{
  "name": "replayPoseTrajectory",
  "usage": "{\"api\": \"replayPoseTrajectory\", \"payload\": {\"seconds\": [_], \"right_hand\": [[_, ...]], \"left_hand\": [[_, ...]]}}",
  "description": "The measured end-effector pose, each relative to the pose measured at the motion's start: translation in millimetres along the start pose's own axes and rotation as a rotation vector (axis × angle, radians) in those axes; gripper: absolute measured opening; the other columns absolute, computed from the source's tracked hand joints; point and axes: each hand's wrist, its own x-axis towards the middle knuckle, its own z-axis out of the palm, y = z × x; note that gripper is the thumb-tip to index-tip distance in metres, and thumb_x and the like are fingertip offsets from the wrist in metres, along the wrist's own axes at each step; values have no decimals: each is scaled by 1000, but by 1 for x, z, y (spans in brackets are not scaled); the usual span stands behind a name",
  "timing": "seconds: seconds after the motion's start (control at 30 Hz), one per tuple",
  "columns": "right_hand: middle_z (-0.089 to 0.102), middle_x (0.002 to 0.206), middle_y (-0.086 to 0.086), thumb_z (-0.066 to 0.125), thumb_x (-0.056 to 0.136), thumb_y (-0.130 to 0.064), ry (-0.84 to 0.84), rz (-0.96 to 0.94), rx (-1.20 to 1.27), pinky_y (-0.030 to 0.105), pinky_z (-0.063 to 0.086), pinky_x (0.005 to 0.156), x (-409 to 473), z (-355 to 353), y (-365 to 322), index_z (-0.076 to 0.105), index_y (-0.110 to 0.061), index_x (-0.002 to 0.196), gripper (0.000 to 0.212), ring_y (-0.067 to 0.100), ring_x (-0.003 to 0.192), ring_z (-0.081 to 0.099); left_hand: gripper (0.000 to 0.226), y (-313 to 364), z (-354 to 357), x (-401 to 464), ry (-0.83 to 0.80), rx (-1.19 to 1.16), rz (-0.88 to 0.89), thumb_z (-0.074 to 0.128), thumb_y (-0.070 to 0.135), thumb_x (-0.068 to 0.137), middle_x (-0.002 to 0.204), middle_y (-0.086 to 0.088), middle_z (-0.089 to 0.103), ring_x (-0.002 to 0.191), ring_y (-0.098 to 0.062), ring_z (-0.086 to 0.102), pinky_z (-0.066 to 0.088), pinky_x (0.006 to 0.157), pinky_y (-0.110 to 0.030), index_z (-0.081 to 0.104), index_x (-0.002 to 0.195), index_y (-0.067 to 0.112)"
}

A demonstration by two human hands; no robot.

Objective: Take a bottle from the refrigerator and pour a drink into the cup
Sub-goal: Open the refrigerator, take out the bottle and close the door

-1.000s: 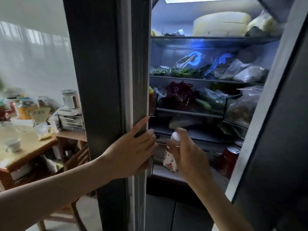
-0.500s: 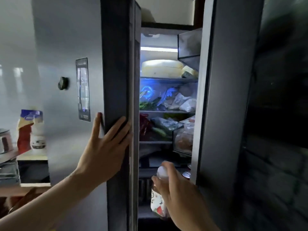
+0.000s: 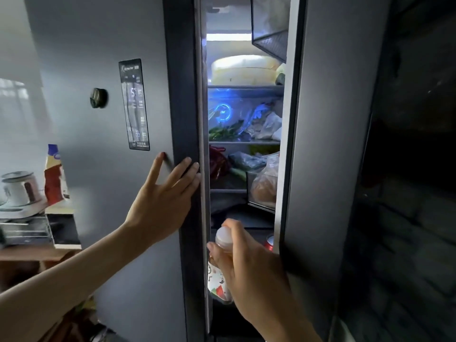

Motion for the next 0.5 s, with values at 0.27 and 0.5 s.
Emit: {"api": "replayPoseTrajectory", "payload": {"seconds": [0.27, 0.5], "right_hand": [[63, 117, -18, 25, 92, -68, 22, 6, 51, 20, 53, 82, 6, 4, -5, 31, -43, 132, 48, 0, 98, 63], [67, 108, -17, 32, 95, -64, 49, 51, -46, 7, 43, 67, 15, 25, -9, 39, -37, 129, 44, 0, 90, 65]], "left_hand": [[48, 5, 20, 6, 135, -105, -6, 32, 20, 96, 153, -12, 43, 150, -29, 26, 2, 119, -70, 54, 138, 13], [70, 14, 50, 25, 257, -252, -6, 41, 25, 92, 170, -1, 10, 157, -20, 5, -3, 122, -61, 24, 160, 28]]}}
